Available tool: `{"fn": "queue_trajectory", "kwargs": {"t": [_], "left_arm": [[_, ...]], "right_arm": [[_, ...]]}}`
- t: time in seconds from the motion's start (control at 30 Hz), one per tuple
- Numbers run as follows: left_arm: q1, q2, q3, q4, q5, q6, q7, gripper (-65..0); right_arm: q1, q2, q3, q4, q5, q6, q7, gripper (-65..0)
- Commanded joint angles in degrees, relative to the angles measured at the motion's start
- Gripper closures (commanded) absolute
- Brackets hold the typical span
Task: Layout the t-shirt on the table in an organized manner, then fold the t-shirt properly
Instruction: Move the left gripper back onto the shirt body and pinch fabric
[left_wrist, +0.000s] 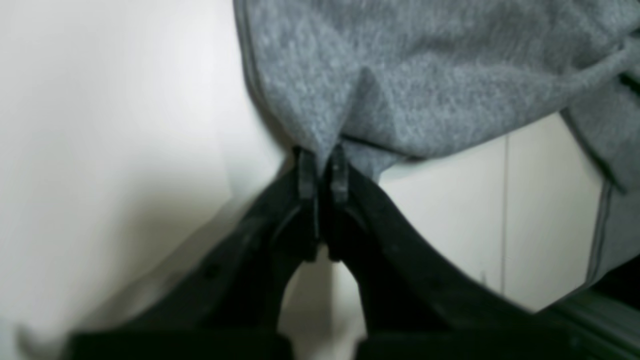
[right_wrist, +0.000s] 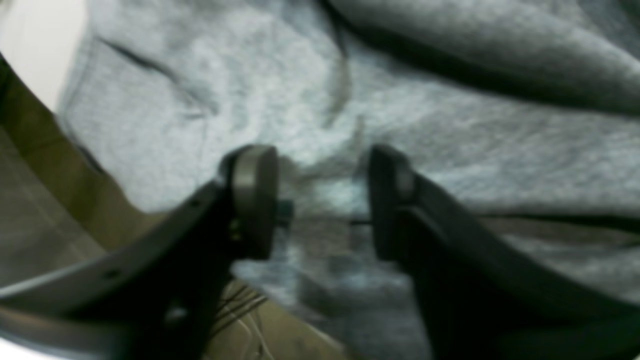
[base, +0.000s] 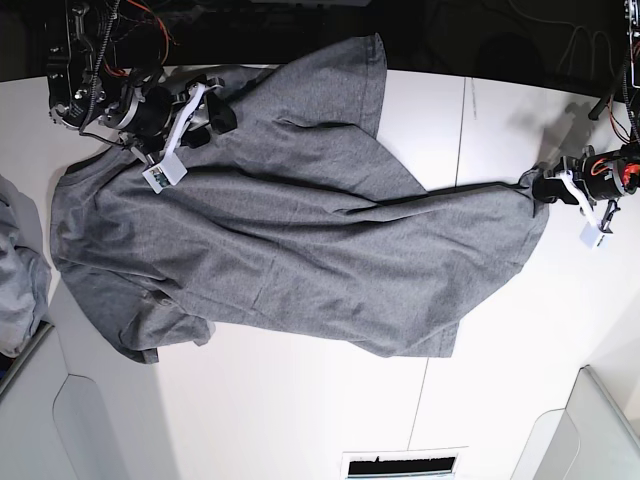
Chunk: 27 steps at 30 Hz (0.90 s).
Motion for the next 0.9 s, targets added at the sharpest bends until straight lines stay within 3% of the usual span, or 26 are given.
{"fn": "queue_trajectory", "kwargs": {"t": [0.0, 0.23, 0.4, 0.73, 0.87], "left_arm": [[-1.3, -2.6, -0.4, 0.5, 0.2, -0.1, -0.5, 0.0], [-4.8, -9.0, -0.4, 4.0, -4.3, -0.1, 2.7, 0.0], [-4.9, -11.0, -0.4, 11.8, -7.3, -0.1, 6.8, 0.0], [-4.5, -10.9, -0.4, 15.8, -7.2, -0.1, 8.4, -0.7], [-4.4, -10.9, -0.4, 15.8, -7.2, -0.1, 10.1, -22.1]], "right_arm": [[-0.2, 0.9, 0.1, 0.7, -1.0, 0.0, -0.3, -24.4], [0.0, 8.4, 0.1, 0.7, -1.4, -0.7, 1.9, -23.6], [0.2, 13.3, 0.2, 0.7, -1.4, -0.7, 4.9, -23.6], [3.0, 14.7, 0.3, 0.7, 0.3, -0.9, 5.5, -23.6], [4.9, 14.7, 0.3, 1.0, 3.8, -0.9, 5.5, -23.6]]}}
